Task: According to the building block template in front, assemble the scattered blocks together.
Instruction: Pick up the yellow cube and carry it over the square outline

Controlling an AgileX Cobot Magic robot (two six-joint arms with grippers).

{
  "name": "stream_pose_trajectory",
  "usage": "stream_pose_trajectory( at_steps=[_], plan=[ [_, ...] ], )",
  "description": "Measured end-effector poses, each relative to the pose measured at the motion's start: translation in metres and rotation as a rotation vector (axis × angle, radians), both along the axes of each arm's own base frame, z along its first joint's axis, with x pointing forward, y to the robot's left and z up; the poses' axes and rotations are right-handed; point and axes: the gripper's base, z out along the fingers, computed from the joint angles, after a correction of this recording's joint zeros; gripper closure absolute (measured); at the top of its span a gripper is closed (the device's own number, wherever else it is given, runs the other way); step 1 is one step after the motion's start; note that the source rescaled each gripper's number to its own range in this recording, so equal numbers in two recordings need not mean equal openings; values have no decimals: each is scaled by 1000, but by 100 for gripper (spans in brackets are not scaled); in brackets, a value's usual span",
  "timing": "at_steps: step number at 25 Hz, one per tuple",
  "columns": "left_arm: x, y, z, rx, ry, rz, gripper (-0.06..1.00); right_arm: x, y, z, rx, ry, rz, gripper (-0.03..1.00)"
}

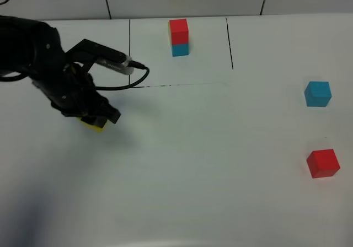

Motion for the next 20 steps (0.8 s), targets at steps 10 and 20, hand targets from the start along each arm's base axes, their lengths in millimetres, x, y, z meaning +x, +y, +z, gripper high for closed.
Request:
stream_pose_trajectory(
  at_steps=[10,20],
  plan=[
    [43,-94,8,80,-11,-289,94,0,0,0,0,0,0,24],
    [53,-173,-10,148,-16,-627,94,0,0,0,0,0,0,24]
  ],
)
